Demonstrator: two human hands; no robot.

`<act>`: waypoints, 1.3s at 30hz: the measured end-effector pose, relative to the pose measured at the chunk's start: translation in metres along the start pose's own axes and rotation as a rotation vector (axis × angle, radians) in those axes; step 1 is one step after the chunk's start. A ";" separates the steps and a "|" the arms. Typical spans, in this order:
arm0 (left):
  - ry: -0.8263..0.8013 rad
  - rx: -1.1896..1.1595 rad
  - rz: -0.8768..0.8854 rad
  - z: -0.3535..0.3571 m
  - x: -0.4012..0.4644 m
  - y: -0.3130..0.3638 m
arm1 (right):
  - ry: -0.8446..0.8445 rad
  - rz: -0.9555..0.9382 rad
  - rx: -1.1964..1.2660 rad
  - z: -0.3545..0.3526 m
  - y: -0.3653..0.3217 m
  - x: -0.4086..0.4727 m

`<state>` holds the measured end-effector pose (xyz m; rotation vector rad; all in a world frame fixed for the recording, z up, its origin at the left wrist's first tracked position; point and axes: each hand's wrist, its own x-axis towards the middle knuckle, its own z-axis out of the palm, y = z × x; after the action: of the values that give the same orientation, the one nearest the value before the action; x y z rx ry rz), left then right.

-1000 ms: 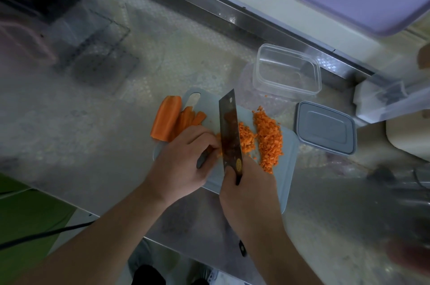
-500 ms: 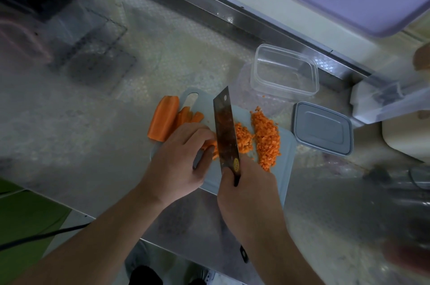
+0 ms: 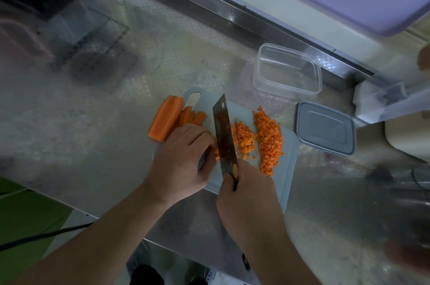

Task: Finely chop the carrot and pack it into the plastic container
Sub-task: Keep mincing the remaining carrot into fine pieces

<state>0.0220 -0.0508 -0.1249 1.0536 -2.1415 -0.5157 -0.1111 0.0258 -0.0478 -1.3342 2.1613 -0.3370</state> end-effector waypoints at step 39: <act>-0.034 -0.073 -0.001 -0.004 -0.005 -0.010 | -0.051 0.046 -0.007 0.005 -0.012 0.003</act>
<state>0.0324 -0.0529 -0.1301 1.0122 -2.1351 -0.6117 -0.1001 0.0182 -0.0473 -1.2814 2.1491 -0.2750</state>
